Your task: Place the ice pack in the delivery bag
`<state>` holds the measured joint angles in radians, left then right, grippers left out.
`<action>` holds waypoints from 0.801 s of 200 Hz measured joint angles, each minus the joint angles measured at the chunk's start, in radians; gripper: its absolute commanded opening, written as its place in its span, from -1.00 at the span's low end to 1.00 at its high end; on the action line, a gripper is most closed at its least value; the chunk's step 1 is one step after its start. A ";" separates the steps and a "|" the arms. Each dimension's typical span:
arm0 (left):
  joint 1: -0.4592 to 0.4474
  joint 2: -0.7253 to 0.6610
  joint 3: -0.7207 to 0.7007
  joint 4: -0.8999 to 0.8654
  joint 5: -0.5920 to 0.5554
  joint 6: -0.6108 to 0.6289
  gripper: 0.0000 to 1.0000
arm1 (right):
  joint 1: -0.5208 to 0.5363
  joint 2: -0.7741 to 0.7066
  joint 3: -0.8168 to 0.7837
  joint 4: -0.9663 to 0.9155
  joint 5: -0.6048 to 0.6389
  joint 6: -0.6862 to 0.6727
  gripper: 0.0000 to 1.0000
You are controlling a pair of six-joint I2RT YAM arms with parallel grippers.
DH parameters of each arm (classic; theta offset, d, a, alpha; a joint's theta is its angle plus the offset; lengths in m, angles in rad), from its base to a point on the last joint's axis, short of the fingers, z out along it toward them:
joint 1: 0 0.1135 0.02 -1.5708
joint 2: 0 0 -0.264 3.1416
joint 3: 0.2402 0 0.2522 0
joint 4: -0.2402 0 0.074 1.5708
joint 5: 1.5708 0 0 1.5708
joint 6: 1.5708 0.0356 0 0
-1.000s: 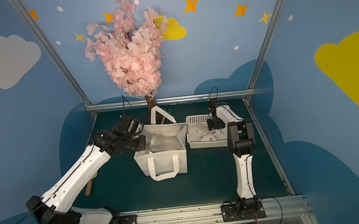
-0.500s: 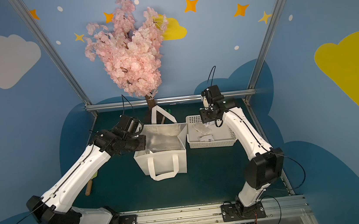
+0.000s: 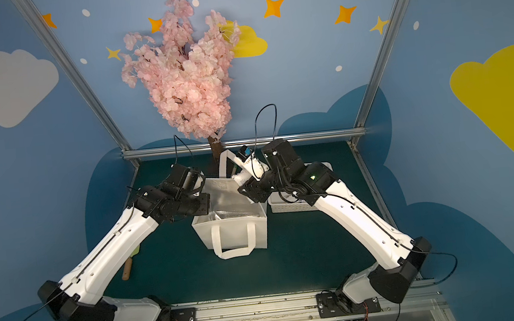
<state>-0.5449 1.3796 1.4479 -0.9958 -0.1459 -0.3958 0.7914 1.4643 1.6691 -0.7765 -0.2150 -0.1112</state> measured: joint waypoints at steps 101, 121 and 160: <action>0.000 -0.064 -0.039 0.010 0.019 0.011 -0.95 | 0.097 0.308 0.050 -0.140 -0.042 -0.115 -0.15; 0.000 -0.064 -0.039 0.010 0.019 0.011 -0.94 | 0.112 0.311 0.044 -0.150 -0.009 -0.138 -0.12; 0.002 -0.065 -0.048 0.010 0.019 0.010 -0.95 | 0.157 0.319 0.032 -0.155 0.085 -0.155 -0.09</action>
<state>-0.5426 1.3148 1.4002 -0.9863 -0.1265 -0.3862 0.9485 1.7828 1.7008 -0.9314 -0.1299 -0.2665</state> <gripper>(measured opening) 0.048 0.579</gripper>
